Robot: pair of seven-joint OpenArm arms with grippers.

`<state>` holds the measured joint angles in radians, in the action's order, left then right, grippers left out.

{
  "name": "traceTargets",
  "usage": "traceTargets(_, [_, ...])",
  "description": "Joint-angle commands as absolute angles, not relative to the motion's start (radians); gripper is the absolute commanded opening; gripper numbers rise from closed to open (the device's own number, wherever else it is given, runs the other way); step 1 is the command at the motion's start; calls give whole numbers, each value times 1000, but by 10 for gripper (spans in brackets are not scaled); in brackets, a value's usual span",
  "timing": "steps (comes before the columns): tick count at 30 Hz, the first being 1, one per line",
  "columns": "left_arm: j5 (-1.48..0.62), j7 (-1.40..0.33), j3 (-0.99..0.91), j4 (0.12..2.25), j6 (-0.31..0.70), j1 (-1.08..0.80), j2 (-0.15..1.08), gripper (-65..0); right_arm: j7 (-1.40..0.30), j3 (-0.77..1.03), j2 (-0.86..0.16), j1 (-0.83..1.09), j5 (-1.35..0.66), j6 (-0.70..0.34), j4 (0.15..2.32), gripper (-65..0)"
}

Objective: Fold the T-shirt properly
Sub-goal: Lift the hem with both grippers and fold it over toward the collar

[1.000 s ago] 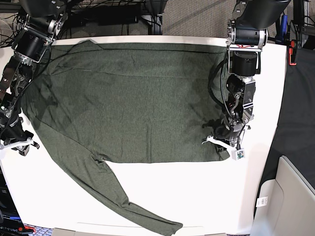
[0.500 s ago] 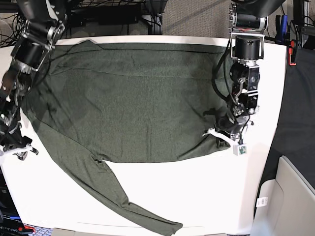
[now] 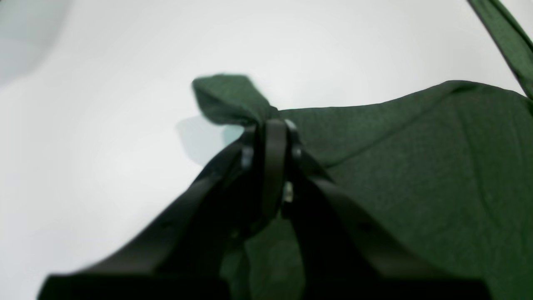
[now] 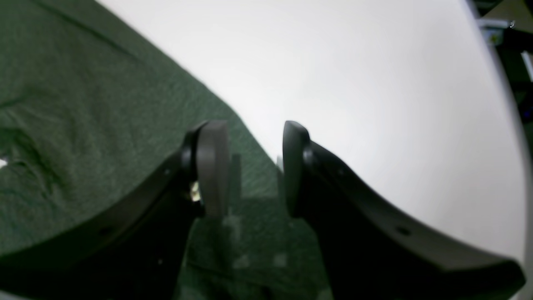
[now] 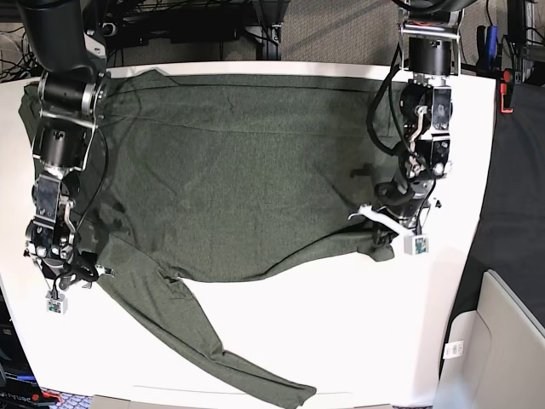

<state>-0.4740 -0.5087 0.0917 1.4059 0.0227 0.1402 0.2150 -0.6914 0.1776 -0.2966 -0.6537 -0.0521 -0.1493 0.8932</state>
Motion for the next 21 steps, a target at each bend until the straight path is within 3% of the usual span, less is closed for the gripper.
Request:
traceTargets(1, [-473, -487, 87, 1431, 22, 151, 229, -649, -648, 179, -317, -702, -50, -145, 889, -421])
traceTargets(6, [-475, -487, 71, 1460, 22, 139, 229, -649, -608, 179, -332, -705, 21, -143, 822, -415])
traceTargets(11, [-475, -521, 24, 1466, 22, 139, 225, -649, -607, 183, -318, -693, 79, -143, 812, -343])
traceTargets(21, [-475, -522, 22, 1491, 22, 125, 225, -649, -607, 185, -315, -657, 79, -145, 789, -343])
